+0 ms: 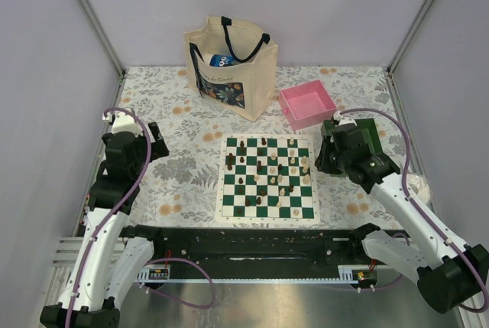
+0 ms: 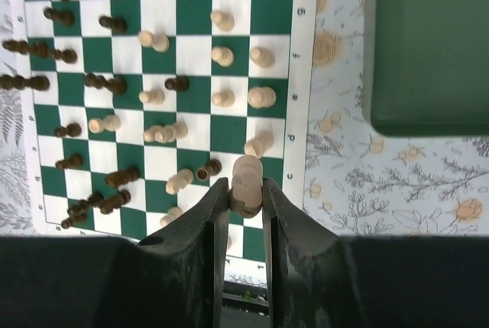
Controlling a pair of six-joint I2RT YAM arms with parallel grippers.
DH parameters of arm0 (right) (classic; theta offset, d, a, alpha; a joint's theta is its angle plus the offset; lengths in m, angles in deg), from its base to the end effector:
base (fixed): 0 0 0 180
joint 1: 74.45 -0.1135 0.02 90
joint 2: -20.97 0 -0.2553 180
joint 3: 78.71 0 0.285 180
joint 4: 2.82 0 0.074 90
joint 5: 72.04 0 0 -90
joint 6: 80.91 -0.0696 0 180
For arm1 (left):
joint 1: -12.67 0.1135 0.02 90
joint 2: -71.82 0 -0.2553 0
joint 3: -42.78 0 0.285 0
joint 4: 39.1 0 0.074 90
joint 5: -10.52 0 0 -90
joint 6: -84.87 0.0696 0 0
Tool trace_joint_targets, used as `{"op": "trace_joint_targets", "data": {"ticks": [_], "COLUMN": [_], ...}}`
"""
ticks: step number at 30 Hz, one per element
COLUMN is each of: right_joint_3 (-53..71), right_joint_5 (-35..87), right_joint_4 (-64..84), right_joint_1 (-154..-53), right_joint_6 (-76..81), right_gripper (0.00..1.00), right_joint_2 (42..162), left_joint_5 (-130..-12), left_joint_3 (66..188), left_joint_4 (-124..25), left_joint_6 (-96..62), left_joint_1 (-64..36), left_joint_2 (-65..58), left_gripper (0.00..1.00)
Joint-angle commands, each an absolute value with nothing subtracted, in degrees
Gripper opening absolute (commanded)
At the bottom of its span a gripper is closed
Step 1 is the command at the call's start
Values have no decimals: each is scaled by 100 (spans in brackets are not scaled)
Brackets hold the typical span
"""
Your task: Set up the chess pieces on the board
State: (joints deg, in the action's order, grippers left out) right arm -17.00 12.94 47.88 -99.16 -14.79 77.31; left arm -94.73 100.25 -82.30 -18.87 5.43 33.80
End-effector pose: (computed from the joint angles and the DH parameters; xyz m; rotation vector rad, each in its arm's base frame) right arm 0.2415 0.1044 0.2507 0.0256 2.3794 0.3071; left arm 0.2174 -0.0092 0.3088 -0.2824 1.9496 0.0252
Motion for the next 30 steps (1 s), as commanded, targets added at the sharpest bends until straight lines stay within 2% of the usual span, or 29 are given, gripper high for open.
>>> {"op": "trace_joint_targets", "data": {"ticks": [1, 15, 30], "right_joint_3": [-1997, -2841, -2991], "right_joint_5": [1418, 1163, 1040], "right_joint_4": [5248, 4713, 4246], "right_joint_1": [-10125, -10776, -11215], "right_joint_6": [-1762, -2149, -2360], "right_gripper": [17, 18, 18], "right_joint_2": [7512, 8126, 8812], "left_joint_5": [-9486, -9478, -9460], "left_joint_3": [10072, 10125, 10125], "left_joint_4": [-8149, -8219, -8228], "left_joint_6": [-1893, -1902, -1902], "left_joint_1": [582, 582, 582], "left_joint_2": [3351, 3280, 3280], "left_gripper": [99, 99, 99]}}
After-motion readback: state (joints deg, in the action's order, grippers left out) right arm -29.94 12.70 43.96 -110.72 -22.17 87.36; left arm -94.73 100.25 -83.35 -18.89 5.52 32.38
